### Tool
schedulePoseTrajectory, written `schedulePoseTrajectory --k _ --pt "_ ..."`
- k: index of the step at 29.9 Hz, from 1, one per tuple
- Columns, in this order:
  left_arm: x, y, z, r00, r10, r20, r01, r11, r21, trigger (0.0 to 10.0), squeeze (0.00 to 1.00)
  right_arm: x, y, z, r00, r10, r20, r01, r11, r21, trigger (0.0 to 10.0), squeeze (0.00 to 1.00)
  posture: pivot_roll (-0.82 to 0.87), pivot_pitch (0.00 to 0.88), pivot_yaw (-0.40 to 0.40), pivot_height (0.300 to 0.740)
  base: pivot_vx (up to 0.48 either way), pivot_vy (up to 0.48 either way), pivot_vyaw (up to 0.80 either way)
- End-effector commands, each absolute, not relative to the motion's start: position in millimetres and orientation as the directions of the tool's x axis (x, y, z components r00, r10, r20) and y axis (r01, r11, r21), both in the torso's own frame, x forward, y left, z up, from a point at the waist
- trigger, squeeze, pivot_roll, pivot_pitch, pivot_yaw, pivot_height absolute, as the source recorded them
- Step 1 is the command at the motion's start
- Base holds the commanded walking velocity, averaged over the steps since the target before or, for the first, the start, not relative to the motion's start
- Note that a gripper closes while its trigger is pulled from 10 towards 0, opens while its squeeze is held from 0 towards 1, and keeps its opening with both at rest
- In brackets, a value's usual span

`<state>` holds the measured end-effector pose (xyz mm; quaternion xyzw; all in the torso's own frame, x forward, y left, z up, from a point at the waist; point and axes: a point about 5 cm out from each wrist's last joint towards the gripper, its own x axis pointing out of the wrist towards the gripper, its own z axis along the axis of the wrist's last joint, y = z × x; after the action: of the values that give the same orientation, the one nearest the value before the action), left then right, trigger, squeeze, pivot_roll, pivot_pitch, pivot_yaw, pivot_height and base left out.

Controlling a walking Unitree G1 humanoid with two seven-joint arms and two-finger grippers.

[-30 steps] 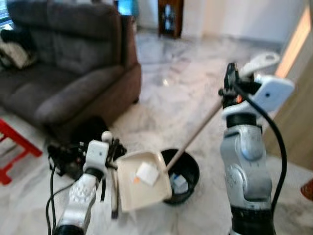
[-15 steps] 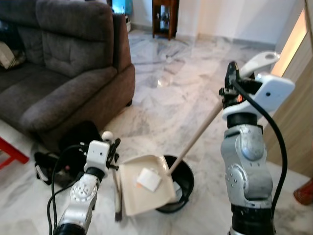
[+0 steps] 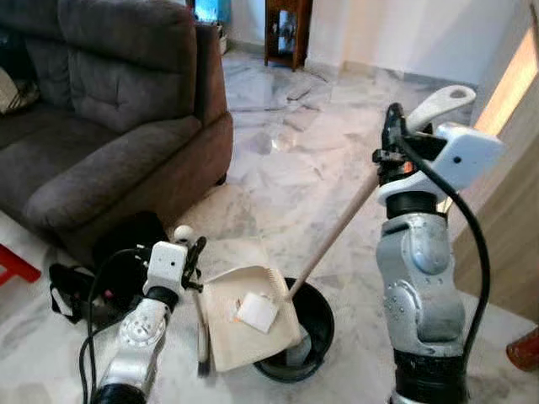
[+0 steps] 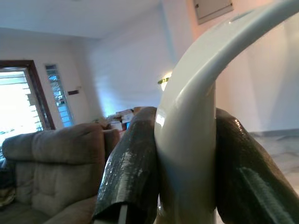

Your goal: Sweep floor

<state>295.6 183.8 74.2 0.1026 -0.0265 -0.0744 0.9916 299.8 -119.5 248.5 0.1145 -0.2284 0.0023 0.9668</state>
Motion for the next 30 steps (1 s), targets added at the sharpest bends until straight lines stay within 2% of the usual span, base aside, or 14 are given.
schedulePoseTrajectory --k 1,22,26,30 --pt "298.7 181.2 83.9 0.983 -0.163 0.089 0.141 0.966 0.217 10.0 0.0 296.3 -123.5 258.9 0.872 -0.067 0.486 -0.058 0.969 0.239 10.0 0.0 0.04 0.022 0.037 0.74 0.277 0.0 0.0" --pt "298.1 181.9 83.3 0.983 -0.164 0.086 0.143 0.966 0.218 10.0 0.0 297.1 -122.4 259.1 0.873 -0.072 0.483 -0.055 0.968 0.243 10.0 0.0 0.04 0.026 0.039 0.74 0.272 0.0 0.0" --pt "298.0 182.0 83.4 0.983 -0.163 0.088 0.14 0.966 0.218 10.0 0.0 297.7 -122.0 259.1 0.874 -0.07 0.481 -0.059 0.967 0.248 10.0 0.0 0.04 0.026 0.039 0.74 0.272 0.0 -0.8" --pt "297.6 181.4 84.8 0.981 -0.164 0.101 0.139 0.967 0.215 10.0 0.0 297.2 -122.0 260.9 0.865 -0.069 0.498 -0.066 0.966 0.248 10.0 0.0 0.05 0.027 0.038 0.74 0.0 0.0 0.0"
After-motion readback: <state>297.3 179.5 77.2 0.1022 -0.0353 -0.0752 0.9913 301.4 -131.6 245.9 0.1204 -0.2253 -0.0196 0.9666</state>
